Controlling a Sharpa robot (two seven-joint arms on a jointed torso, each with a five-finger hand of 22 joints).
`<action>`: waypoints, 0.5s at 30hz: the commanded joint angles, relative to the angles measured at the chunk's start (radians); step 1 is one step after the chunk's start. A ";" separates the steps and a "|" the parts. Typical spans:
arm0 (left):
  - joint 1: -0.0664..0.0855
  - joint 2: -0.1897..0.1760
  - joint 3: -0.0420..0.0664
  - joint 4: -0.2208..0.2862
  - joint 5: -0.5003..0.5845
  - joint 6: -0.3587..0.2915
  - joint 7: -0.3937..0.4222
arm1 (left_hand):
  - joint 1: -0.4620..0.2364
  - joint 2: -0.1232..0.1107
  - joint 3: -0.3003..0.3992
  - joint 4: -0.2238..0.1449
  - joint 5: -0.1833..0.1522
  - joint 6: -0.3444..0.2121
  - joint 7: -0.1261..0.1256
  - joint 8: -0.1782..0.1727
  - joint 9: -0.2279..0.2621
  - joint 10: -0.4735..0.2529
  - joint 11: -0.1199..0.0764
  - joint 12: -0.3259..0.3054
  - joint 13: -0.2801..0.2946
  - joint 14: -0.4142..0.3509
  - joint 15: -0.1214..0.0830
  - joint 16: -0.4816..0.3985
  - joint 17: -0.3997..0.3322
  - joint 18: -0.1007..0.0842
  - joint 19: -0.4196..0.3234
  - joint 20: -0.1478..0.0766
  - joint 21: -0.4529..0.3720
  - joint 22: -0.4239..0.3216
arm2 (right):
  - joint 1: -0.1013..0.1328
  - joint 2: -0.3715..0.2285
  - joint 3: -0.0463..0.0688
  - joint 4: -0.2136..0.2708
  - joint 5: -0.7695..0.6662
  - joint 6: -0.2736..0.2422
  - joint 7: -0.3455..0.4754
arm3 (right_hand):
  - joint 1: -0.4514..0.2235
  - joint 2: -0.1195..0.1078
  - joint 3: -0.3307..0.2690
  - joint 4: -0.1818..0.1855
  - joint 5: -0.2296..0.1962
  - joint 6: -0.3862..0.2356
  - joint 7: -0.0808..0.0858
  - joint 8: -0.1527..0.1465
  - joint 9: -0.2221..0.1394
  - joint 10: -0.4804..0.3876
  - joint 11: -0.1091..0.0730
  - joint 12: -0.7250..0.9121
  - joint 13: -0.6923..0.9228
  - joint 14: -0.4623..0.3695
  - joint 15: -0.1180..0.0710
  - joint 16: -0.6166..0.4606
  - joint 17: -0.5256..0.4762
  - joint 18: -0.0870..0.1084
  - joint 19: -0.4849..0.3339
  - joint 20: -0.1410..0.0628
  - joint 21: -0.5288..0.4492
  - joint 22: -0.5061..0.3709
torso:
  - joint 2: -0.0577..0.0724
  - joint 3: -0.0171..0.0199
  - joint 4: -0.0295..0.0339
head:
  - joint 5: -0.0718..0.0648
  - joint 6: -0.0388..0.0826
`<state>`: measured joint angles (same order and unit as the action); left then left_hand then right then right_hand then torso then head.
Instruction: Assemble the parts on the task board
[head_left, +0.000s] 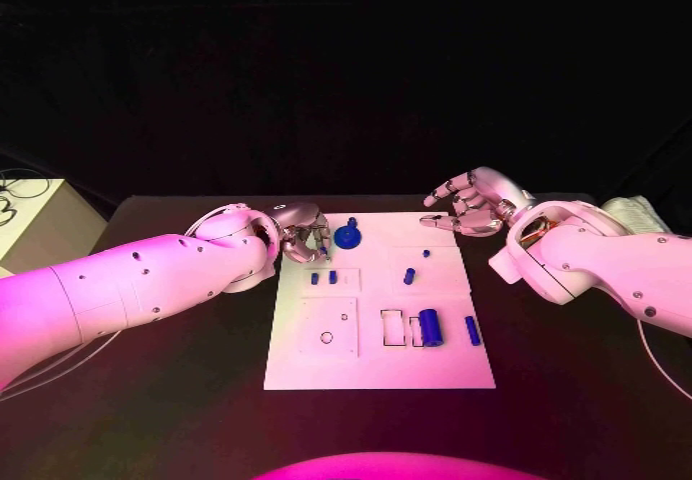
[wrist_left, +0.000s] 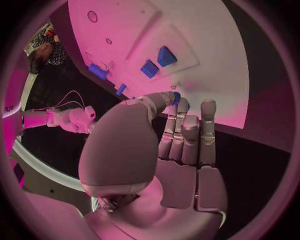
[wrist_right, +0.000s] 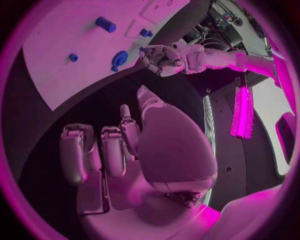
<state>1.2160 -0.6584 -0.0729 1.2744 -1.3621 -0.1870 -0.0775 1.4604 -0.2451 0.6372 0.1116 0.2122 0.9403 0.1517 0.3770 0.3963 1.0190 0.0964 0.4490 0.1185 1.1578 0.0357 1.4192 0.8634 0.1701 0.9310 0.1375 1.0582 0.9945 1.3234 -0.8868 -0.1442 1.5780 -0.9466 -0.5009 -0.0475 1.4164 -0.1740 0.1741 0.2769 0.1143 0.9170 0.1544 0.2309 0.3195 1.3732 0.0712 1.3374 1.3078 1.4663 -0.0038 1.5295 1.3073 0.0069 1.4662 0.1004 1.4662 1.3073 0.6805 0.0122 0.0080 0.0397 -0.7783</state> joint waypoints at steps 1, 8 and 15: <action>0.000 0.008 0.000 -0.005 -0.002 0.019 0.010 | -0.011 0.002 -0.003 -0.005 -0.005 0.007 -0.001 -0.006 0.001 0.008 -0.001 -0.006 -0.002 0.007 -0.001 0.004 0.001 0.000 0.007 0.000 0.005 0.000 | -0.001 0.001 0.000 0.001 -0.004 0.012 0.008 | 0.011 -0.001 0.006 -0.001 0.003 -0.003 -0.003 0.002 -0.001 -0.002 -0.003 -0.006 0.058 0.079 -0.001 -0.004 0.174 0.019 0.055 -0.001 -0.003 0.200 | 0.000 0.0006 0.0010 | -0.001 -0.002; -0.002 0.022 -0.006 -0.019 -0.001 0.024 0.012 | -0.011 0.003 -0.003 -0.005 -0.005 0.009 -0.001 -0.007 0.001 0.011 -0.001 -0.008 -0.002 0.007 -0.001 0.005 0.001 0.000 0.007 0.000 0.005 0.001 | -0.001 0.001 0.000 0.001 -0.005 0.012 0.008 | 0.011 -0.001 0.006 -0.001 0.003 -0.003 -0.003 0.002 -0.001 -0.002 -0.003 -0.006 0.058 0.079 -0.001 -0.004 0.174 0.019 0.055 -0.001 -0.003 0.200 | -0.001 0.0003 0.0006 | -0.003 -0.003; -0.003 0.033 -0.008 -0.028 -0.002 0.032 0.011 | -0.011 0.003 -0.002 -0.005 -0.005 0.009 -0.001 -0.007 0.001 0.011 -0.001 -0.009 -0.002 0.008 -0.001 0.005 0.001 0.000 0.007 0.000 0.005 0.001 | -0.001 0.002 0.000 0.001 -0.005 0.012 0.009 | 0.011 -0.001 0.006 -0.001 0.003 -0.003 -0.003 0.002 -0.001 -0.002 -0.003 -0.006 0.058 0.079 -0.001 -0.004 0.174 0.019 0.055 -0.001 -0.003 0.200 | -0.001 -0.0002 0.0004 | -0.002 -0.003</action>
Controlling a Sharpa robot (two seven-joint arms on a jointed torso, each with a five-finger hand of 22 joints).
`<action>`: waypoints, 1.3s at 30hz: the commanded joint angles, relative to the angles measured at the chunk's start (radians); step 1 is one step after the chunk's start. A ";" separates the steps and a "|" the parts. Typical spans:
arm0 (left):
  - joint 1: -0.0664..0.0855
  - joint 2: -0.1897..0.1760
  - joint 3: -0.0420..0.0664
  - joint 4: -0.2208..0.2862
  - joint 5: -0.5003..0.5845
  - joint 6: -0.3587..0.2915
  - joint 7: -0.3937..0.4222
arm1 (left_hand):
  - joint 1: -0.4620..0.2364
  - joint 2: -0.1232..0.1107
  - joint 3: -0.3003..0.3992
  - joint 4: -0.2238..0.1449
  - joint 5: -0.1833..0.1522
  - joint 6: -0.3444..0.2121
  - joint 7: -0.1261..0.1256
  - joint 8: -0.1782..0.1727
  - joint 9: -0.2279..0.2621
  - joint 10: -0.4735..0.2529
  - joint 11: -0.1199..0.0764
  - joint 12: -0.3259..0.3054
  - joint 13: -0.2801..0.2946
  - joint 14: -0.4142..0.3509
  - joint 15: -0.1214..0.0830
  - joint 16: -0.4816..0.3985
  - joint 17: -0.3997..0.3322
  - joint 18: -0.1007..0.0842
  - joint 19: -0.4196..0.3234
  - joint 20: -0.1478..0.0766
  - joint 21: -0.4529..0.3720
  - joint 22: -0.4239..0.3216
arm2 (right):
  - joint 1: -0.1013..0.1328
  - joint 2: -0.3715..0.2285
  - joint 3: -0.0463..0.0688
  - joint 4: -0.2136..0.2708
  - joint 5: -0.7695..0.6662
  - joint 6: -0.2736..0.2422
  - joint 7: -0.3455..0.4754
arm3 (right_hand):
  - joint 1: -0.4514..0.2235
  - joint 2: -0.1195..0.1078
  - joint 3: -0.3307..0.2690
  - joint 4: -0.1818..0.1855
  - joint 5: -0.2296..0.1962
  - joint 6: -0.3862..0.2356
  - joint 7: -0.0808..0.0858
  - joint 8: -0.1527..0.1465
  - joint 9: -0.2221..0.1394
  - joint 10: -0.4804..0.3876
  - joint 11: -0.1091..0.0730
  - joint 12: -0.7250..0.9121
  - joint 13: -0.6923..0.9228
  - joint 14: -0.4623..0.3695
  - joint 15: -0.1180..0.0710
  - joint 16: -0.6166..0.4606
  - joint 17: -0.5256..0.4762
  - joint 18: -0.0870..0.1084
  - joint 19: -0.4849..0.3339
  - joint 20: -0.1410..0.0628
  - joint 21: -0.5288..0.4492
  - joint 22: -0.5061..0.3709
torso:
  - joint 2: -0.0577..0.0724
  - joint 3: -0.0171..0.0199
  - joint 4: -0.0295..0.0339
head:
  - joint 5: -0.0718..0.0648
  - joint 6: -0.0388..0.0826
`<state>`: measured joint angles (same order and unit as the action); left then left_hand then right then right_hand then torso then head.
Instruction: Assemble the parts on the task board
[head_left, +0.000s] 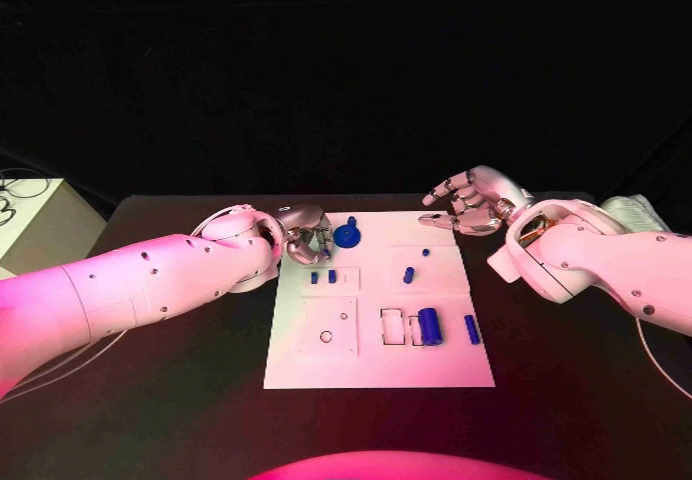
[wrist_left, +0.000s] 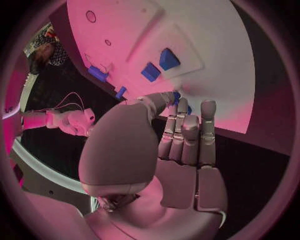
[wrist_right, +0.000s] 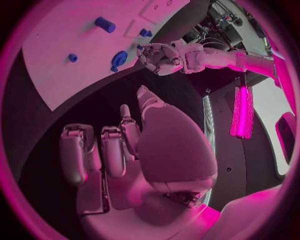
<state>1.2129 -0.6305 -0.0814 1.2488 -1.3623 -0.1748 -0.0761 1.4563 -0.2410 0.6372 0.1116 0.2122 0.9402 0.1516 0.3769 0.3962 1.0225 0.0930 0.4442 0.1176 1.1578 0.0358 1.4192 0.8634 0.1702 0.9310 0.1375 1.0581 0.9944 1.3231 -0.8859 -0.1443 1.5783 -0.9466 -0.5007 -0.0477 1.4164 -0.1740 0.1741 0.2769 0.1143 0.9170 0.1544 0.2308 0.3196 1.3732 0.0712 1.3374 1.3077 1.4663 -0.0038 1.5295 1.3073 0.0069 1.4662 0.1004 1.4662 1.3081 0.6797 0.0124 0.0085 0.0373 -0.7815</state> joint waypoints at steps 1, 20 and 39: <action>0.000 0.006 0.000 -0.004 -0.002 0.022 0.009 | -0.007 -0.001 -0.002 -0.006 -0.005 0.010 -0.001 -0.007 0.002 0.009 0.002 -0.005 -0.001 0.009 -0.001 0.005 0.002 -0.001 0.007 0.000 0.006 0.002 | -0.001 0.001 0.000 0.001 -0.005 0.011 0.009 | 0.011 -0.001 0.006 -0.001 0.003 -0.003 -0.003 0.002 -0.001 -0.002 -0.003 -0.006 0.058 0.079 -0.001 -0.004 0.174 0.019 0.055 -0.001 -0.003 0.199 | 0.000 -0.0004 -0.0002 | 0.000 0.001; -0.002 0.009 -0.005 -0.005 -0.003 0.071 -0.004 | -0.007 -0.001 -0.003 -0.006 -0.007 0.011 -0.001 -0.008 0.002 0.011 0.002 -0.007 -0.001 0.009 -0.001 0.006 0.002 -0.001 0.008 0.000 0.007 0.003 | -0.001 0.000 0.000 0.001 -0.005 0.012 0.008 | 0.011 -0.001 0.006 -0.001 0.003 -0.003 -0.003 0.002 -0.001 -0.002 -0.003 -0.006 0.058 0.079 -0.001 -0.004 0.174 0.019 0.055 -0.001 -0.003 0.199 | 0.000 -0.0007 0.0002 | 0.000 -0.002; -0.004 0.012 -0.005 -0.011 -0.003 0.063 -0.011 | -0.017 -0.009 -0.007 -0.007 -0.009 -0.007 0.009 -0.039 -0.002 -0.007 0.015 -0.058 -0.008 -0.021 0.009 -0.002 -0.046 0.002 -0.012 0.006 -0.009 -0.011 | -0.001 0.000 0.000 -0.001 -0.005 0.012 0.009 | 0.010 -0.002 0.007 -0.001 0.003 -0.004 -0.003 0.003 -0.001 -0.002 -0.004 -0.011 0.053 0.079 -0.002 -0.006 0.172 0.020 0.055 -0.002 -0.005 0.198 | 0.000 0.0000 -0.0003 | 0.001 -0.003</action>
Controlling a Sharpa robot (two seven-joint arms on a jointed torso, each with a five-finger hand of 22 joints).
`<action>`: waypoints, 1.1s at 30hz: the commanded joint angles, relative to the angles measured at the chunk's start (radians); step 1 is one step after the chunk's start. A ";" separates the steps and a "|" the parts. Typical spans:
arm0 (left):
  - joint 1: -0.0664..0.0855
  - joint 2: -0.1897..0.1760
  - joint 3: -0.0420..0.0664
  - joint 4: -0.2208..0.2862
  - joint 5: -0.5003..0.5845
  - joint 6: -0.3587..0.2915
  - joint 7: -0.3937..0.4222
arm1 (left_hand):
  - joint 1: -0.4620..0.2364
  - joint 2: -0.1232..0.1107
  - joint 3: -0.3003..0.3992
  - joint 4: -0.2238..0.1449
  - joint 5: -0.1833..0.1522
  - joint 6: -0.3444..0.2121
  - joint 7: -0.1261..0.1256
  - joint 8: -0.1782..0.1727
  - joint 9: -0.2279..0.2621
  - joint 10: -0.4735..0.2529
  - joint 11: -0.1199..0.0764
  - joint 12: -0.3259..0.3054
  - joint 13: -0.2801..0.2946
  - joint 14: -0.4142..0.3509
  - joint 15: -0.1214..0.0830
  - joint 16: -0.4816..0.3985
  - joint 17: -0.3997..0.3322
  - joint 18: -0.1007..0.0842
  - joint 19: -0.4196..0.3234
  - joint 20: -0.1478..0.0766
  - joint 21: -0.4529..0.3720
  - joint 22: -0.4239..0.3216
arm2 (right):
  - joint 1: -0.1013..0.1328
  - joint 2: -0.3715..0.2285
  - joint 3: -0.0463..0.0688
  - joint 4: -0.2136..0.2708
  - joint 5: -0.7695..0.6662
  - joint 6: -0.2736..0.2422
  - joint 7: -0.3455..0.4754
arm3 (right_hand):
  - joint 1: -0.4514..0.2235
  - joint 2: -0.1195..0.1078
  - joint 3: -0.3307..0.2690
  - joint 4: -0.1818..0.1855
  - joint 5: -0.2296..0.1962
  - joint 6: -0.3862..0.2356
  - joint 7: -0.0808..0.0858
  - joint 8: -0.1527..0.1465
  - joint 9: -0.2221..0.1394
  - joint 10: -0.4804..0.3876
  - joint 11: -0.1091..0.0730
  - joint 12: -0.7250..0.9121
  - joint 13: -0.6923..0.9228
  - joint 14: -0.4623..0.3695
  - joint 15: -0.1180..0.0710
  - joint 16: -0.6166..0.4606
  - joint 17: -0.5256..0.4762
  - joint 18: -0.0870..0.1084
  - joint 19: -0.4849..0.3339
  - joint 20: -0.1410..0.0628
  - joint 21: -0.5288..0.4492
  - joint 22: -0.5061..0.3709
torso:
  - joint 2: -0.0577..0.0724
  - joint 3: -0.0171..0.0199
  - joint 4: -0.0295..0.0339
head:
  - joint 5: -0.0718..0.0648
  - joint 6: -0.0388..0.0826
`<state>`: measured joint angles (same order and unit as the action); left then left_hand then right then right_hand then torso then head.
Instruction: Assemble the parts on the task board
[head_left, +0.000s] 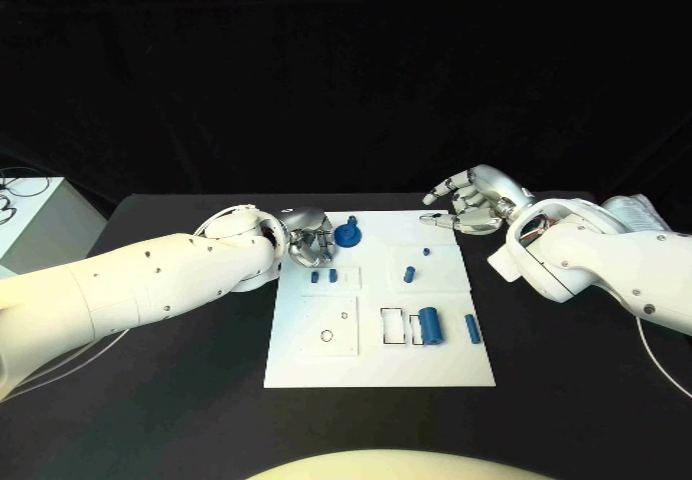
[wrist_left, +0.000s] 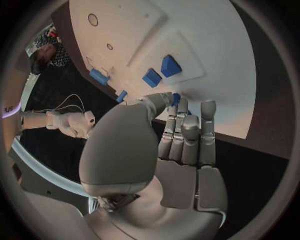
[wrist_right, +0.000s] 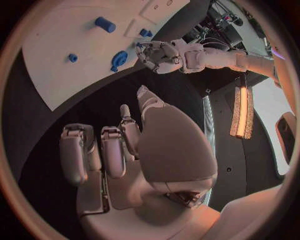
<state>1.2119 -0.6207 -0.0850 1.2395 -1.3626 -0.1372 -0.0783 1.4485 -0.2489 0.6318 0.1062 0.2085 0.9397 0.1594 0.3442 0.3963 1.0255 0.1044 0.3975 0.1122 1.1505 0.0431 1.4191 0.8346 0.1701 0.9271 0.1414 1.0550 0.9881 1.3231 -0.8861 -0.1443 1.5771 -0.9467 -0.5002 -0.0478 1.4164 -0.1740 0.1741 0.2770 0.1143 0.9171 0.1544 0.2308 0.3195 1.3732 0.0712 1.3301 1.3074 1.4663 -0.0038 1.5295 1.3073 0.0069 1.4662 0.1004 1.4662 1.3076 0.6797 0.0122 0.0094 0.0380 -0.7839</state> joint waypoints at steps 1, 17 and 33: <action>-0.004 0.003 -0.002 -0.002 -0.002 0.027 -0.011 | -0.014 -0.006 -0.004 0.000 -0.005 -0.010 0.004 -0.012 -0.003 -0.020 0.008 -0.023 -0.006 -0.028 0.005 -0.007 -0.039 0.003 -0.014 0.005 -0.012 -0.010 | -0.001 0.000 0.000 0.000 -0.005 0.011 0.009 | 0.010 -0.002 0.007 -0.001 0.003 -0.004 -0.003 0.003 -0.001 -0.002 -0.004 -0.003 0.053 0.079 -0.002 -0.006 0.172 0.020 0.055 -0.002 -0.006 0.199 | 0.000 0.0001 -0.0013 | 0.001 0.000; -0.010 0.001 -0.002 0.001 -0.014 0.028 -0.019 | -0.032 -0.031 -0.024 0.008 -0.003 -0.063 0.008 -0.060 -0.016 -0.063 0.029 -0.069 -0.014 -0.086 0.024 -0.023 -0.124 0.007 -0.033 0.024 -0.040 -0.031 | -0.002 -0.001 0.000 -0.001 -0.005 0.011 0.009 | 0.010 -0.002 0.007 -0.001 0.003 -0.004 -0.003 0.003 -0.001 -0.002 -0.004 -0.003 0.053 0.079 -0.002 -0.006 0.172 0.020 0.055 -0.002 -0.006 0.199 | 0.000 -0.0005 -0.0008 | 0.000 0.000; -0.012 -0.009 -0.001 -0.002 -0.014 0.002 -0.024 | -0.021 -0.025 -0.054 0.008 0.000 -0.130 -0.013 -0.111 -0.032 -0.124 0.048 -0.082 -0.011 -0.115 0.041 -0.018 -0.173 0.011 -0.044 0.040 -0.061 -0.050 | -0.003 -0.001 0.000 -0.006 -0.010 0.031 -0.005 | 0.011 -0.005 0.009 0.000 0.003 -0.010 -0.003 0.004 -0.002 -0.058 -0.004 -0.078 -0.011 0.079 -0.003 -0.008 0.169 0.022 0.051 -0.003 -0.015 0.194 | 0.000 -0.0012 -0.0014 | 0.000 0.006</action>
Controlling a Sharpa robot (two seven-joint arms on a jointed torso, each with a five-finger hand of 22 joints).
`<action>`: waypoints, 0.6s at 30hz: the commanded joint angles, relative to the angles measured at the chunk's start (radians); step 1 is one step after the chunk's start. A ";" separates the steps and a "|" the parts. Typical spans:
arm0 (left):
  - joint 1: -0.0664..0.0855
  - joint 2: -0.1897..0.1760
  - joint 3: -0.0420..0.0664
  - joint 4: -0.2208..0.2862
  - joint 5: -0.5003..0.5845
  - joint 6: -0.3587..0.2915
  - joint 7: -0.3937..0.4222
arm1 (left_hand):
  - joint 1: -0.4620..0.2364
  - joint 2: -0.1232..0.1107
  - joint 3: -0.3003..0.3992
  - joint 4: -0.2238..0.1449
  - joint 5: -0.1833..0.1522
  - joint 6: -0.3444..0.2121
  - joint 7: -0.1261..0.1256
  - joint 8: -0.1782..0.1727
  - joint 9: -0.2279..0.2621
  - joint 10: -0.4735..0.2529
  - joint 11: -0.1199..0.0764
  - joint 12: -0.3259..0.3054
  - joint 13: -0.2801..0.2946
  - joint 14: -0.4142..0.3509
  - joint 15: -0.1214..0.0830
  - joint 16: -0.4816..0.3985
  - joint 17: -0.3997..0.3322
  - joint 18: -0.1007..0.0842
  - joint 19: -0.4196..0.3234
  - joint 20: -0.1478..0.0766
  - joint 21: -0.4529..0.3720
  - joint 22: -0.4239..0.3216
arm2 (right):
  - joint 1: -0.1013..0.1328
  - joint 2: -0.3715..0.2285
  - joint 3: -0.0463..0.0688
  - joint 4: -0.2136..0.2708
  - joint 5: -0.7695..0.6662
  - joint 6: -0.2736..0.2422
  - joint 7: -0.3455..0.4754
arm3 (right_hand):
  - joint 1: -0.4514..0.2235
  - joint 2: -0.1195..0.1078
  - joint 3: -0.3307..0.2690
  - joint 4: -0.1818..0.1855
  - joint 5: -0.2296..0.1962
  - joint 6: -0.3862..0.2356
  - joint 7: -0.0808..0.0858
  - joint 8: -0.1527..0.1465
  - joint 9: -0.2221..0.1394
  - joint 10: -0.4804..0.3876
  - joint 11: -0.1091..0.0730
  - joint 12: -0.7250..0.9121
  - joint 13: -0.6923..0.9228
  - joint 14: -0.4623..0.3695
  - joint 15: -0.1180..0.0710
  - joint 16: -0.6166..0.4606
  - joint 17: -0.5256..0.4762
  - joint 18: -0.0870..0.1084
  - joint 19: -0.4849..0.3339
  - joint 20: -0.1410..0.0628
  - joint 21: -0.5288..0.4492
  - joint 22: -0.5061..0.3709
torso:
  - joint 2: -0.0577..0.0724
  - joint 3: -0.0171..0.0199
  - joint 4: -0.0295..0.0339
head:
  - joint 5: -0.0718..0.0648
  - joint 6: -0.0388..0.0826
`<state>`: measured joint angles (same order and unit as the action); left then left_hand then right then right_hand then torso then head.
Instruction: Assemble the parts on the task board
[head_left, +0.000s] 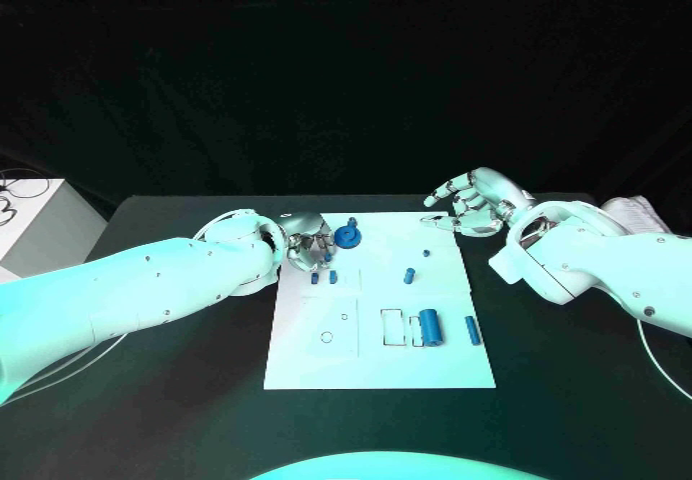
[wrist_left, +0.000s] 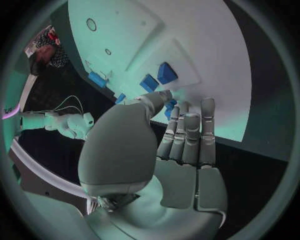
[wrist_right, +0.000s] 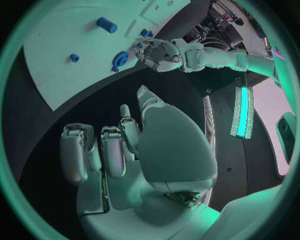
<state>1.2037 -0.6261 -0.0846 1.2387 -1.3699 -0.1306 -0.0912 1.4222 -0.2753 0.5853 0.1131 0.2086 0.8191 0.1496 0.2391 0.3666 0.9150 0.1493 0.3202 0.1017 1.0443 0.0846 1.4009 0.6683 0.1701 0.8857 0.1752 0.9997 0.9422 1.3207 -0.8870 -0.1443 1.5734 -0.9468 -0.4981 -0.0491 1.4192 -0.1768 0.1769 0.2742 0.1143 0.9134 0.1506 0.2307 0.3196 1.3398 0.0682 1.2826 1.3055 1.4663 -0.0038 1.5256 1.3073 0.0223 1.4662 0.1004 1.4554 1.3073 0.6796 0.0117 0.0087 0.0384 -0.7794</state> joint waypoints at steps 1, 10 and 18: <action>-0.004 -0.005 0.000 0.000 -0.007 -0.007 -0.011 | 0.006 0.002 -0.010 0.001 0.000 -0.011 -0.004 -0.008 -0.003 -0.017 0.004 -0.006 0.000 -0.009 0.001 0.000 -0.008 0.011 -0.003 0.007 -0.006 -0.005 | -0.001 -0.001 0.000 -0.003 -0.011 0.033 -0.007 | 0.009 -0.002 0.009 0.003 0.003 -0.008 0.000 0.005 -0.002 -0.059 -0.002 -0.081 -0.052 0.078 -0.004 -0.006 0.167 0.006 0.052 -0.004 -0.004 0.194 | 0.000 -0.0009 -0.0009 | 0.001 0.002; -0.005 -0.031 0.007 0.014 -0.006 -0.030 -0.008 | 0.069 0.041 -0.170 0.032 0.005 -0.078 -0.032 -0.053 -0.033 -0.141 0.031 0.006 -0.016 -0.053 0.025 0.008 -0.089 0.015 -0.018 0.030 -0.036 -0.030 | -0.005 -0.005 0.000 -0.008 -0.038 0.047 -0.011 | 0.026 -0.022 0.057 0.009 0.004 -0.019 -0.001 0.019 -0.002 -0.293 -0.004 -0.608 -0.515 0.055 -0.007 -0.069 0.081 0.006 0.054 -0.008 -0.008 0.196 | 0.000 0.0002 -0.0007 | -0.003 0.006; -0.005 -0.079 0.023 0.038 0.053 -0.024 0.010 | 0.105 0.051 -0.180 0.057 0.006 -0.031 -0.004 -0.030 -0.037 -0.123 0.024 0.051 -0.012 -0.084 0.020 0.002 -0.148 0.016 -0.018 0.028 -0.042 -0.036 | -0.014 -0.008 -0.001 -0.013 -0.155 0.097 -0.016 | 0.090 -0.061 0.181 -0.011 0.004 0.011 -0.007 0.027 -0.005 -0.247 -0.011 -0.822 -0.732 0.061 -0.013 -0.068 0.089 0.002 0.062 -0.013 0.007 0.207 | 0.000 0.0007 -0.0019 | -0.018 0.010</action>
<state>1.1985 -0.6993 -0.0643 1.2709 -1.3617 -0.1494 -0.0957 1.5223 -0.2242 0.4039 0.1681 0.2087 0.7822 0.1448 0.2065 0.3295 0.7847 0.1752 0.3680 0.0875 0.9632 0.1027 1.4048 0.5210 0.1701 0.8684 0.2003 0.9612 0.9079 1.3096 -0.8942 -0.1447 1.5607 -1.0083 -0.4522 -0.0632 1.5023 -0.2361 0.3434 0.2653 0.1143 0.9172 0.1412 0.2557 0.3155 1.0825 0.0548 0.4792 0.5919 1.4665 -0.0114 1.4620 1.3073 0.0223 1.4662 0.0929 1.4594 1.3081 0.6800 0.0115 0.0076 0.0257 -0.7704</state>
